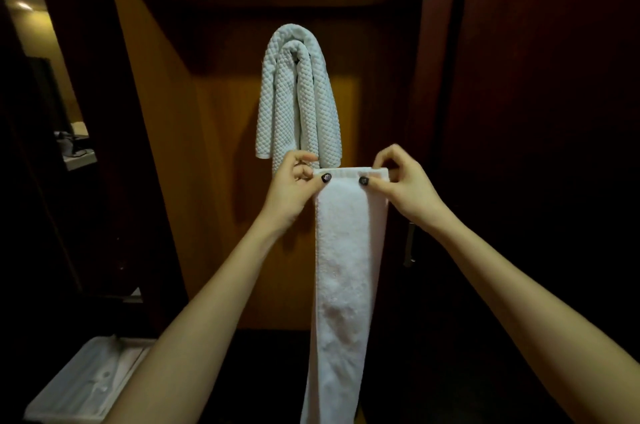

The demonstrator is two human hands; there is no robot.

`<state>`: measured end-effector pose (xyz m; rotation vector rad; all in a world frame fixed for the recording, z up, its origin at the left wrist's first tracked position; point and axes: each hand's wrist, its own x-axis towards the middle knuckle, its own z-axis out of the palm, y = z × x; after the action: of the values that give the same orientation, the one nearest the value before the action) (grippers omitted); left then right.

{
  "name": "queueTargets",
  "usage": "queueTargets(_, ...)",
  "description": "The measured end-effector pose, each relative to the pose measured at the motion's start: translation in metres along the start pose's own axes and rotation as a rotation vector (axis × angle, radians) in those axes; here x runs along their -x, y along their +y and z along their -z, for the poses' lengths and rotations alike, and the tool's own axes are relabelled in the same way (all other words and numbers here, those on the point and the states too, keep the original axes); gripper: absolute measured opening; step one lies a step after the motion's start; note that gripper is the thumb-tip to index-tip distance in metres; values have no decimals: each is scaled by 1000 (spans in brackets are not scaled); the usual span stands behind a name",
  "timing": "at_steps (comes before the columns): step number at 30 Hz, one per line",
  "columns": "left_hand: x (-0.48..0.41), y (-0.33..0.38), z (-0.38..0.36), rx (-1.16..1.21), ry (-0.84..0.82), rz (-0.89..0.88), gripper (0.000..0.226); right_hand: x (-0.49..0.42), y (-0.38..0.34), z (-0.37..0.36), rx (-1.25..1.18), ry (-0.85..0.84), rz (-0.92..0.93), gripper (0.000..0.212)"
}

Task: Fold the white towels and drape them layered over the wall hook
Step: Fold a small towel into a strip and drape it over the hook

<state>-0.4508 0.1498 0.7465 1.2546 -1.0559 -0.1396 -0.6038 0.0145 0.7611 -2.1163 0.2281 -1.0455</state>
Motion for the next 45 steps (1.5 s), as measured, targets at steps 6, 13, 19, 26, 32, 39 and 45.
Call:
queueTargets(6, 4, 8, 17, 71, -196, 115, 14, -15, -16, -2, -280, -20, -95, 32)
queueTargets(13, -12, 32, 2, 41, -41, 42, 34, -14, -5, -2, -524, -137, -273, 38)
queueTargets(19, -11, 29, 1, -78, 36, -33, 15, -6, 3, -8, -600, -158, -247, 36)
queueTargets(26, 75, -52, -9, -164, 280, 66, 25, -7, -9, -31, -600, -27, -251, 20)
queueTargets(32, 96, -61, -4, -68, 199, 105, 29, 3, -13, -39, -600, -82, -217, 29)
queueTargets(39, 103, -56, -11, -239, 285, -97, 18, 4, -9, -38, -637, 35, -226, 28)
queueTargets(45, 101, -65, -11, -97, 174, 183, 42, 10, -10, -33, -705, -17, -238, 35)
